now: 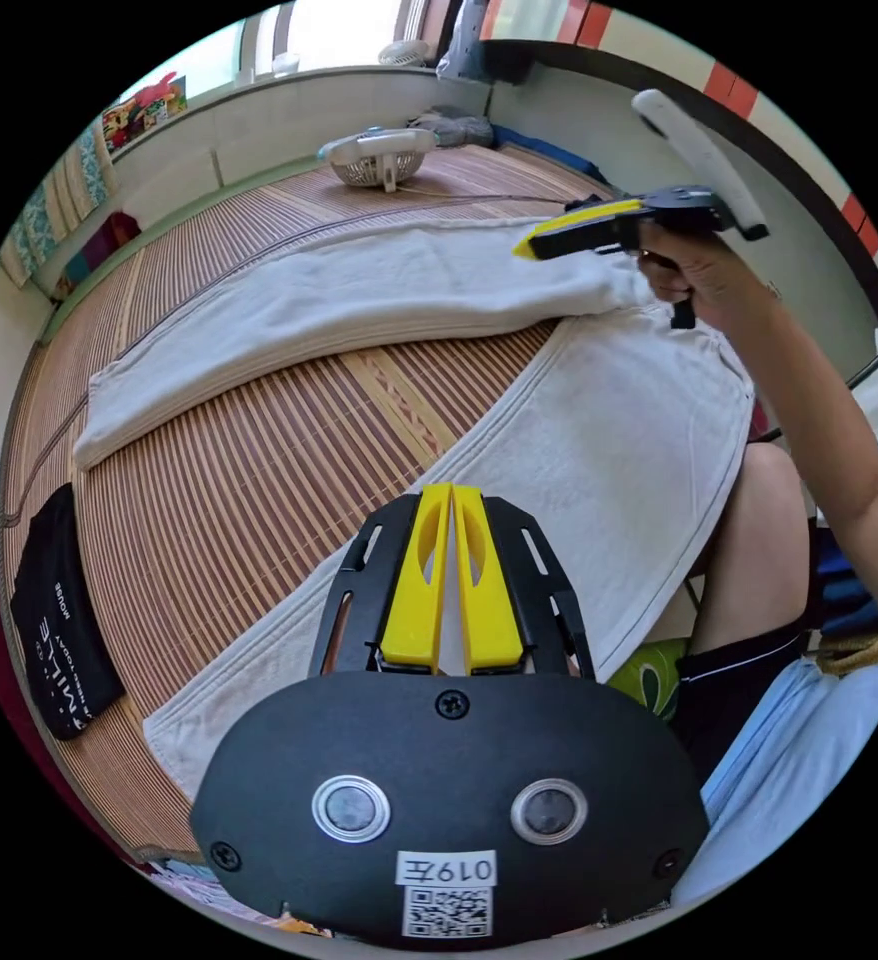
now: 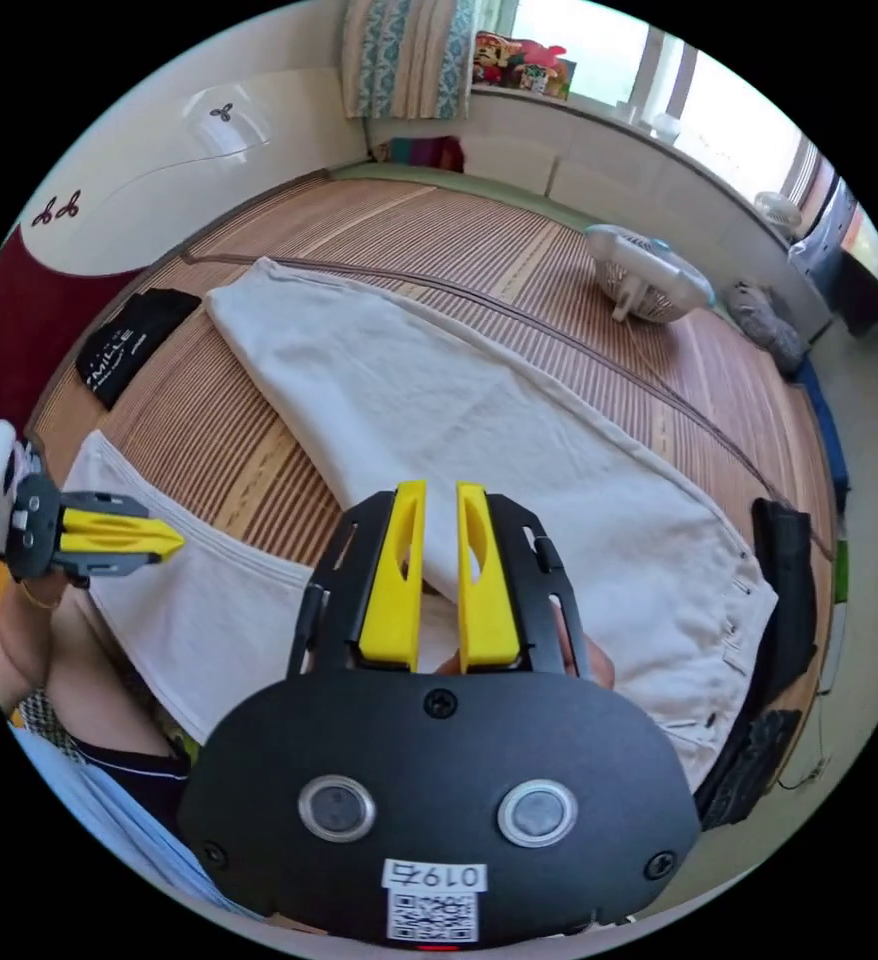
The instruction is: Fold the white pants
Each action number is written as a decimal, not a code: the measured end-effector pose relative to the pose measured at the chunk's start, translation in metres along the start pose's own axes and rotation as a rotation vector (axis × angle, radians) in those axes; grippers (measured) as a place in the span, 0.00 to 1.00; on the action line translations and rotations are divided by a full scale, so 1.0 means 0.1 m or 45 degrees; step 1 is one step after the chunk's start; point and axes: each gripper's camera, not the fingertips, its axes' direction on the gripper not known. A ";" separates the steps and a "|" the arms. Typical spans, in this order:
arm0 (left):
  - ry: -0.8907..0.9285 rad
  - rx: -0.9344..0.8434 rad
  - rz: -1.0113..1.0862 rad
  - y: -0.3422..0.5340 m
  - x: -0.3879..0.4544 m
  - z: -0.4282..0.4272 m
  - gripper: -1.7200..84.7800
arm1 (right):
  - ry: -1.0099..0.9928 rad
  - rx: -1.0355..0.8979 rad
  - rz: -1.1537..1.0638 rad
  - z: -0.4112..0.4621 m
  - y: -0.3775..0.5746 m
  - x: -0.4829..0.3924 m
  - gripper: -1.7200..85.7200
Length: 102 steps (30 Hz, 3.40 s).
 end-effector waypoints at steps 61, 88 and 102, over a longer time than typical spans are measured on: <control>-0.182 0.445 -0.782 0.82 -2.79 -1.04 0.03 | -0.394 0.185 -0.761 3.00 0.19 -1.78 0.07; -0.421 0.105 -0.608 -0.69 -2.87 0.07 0.03 | 0.125 0.005 -0.414 3.37 -0.90 0.49 0.01; -0.464 0.036 -0.526 -1.29 -2.68 0.26 0.03 | 0.394 -0.201 -0.099 2.06 0.32 3.71 0.11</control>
